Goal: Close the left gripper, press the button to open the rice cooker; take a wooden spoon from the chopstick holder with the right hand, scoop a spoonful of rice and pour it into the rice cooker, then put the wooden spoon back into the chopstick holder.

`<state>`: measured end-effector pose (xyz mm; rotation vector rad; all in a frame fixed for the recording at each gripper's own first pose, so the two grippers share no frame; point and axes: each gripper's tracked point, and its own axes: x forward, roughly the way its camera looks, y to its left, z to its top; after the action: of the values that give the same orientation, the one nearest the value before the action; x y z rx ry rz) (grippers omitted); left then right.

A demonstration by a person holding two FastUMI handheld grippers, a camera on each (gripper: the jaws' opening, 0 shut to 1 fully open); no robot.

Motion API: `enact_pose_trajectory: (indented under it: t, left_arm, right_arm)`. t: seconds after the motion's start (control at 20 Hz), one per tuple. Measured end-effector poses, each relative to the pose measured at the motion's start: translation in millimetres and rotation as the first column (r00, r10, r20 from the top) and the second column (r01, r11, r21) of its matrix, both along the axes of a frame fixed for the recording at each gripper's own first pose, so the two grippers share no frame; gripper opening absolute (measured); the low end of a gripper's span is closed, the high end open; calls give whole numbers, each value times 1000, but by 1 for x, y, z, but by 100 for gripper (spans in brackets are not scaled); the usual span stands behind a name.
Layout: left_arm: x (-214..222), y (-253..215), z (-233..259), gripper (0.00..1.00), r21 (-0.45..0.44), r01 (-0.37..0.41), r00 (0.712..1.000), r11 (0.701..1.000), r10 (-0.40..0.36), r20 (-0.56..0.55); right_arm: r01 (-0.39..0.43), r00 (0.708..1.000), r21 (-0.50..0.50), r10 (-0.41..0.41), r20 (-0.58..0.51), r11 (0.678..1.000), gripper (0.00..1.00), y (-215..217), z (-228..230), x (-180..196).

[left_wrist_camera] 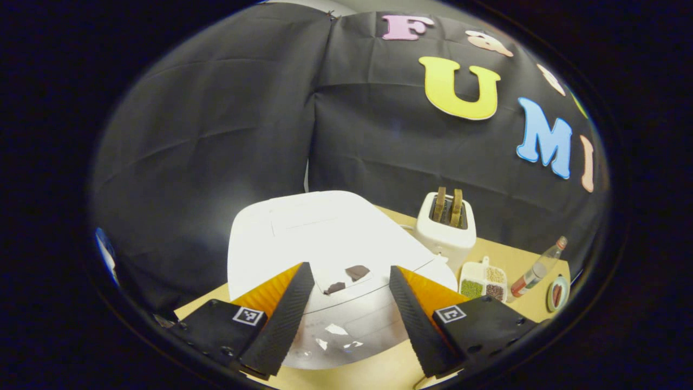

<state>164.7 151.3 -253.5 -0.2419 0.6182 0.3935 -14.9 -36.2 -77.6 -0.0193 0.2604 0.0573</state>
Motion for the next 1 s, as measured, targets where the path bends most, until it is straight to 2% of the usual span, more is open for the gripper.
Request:
enact_pose_trajectory:
  t: [0.1, 0.15, 0.25, 0.3, 0.4, 0.5, 0.6, 0.65, 0.8, 1.0]
  left_arm:
    - [-1, -2, 3, 92, 40, 64, 998, 997, -64, 1]
    - [0, -3, 7, 95, 51, 80, 997, 996, -80, 11]
    - [-1, -3, 7, 92, 58, 92, 996, 994, -93, 6]
    - [-3, -4, 7, 94, 52, 88, 996, 995, -89, 9]
    - [-4, -7, 21, 95, 64, 95, 993, 993, -99, 58]
    - [-12, -14, 44, 95, 112, 126, 981, 986, -141, 132]
    - [-23, -28, 73, 96, 151, 161, 960, 975, -190, 204]
    - [-30, -40, 89, 93, 160, 182, 947, 970, -217, 237]
    - [-54, -71, 132, 96, 190, 237, 903, 953, -288, 319]
    - [-100, -105, 186, 95, 218, 277, 846, 936, -345, 406]
  right_arm:
    - [-10, 1000, 13, 9, 10, 1000, 96, 6, 3, 0]
    - [-14, 1000, 12, 14, 14, 1000, 96, 7, 5, 0]
    - [-23, 999, 1, 23, 29, 1000, 96, 10, 11, 2]
    - [-26, 999, -2, 26, 36, 1000, 96, 12, 14, 3]
    - [-37, 998, 4, 37, 51, 999, 96, 18, 20, 3]
    - [-46, 997, 5, 46, 61, 999, 96, 23, 24, 2]
    - [-55, 997, 5, 55, 63, 998, 96, 28, 26, 1]
    - [-62, 996, 11, 61, 64, 998, 96, 32, 28, 1]
    - [-79, 994, 39, 76, 73, 996, 96, 44, 33, 2]
    - [-107, 990, 75, 99, 105, 991, 96, 66, 47, 3]
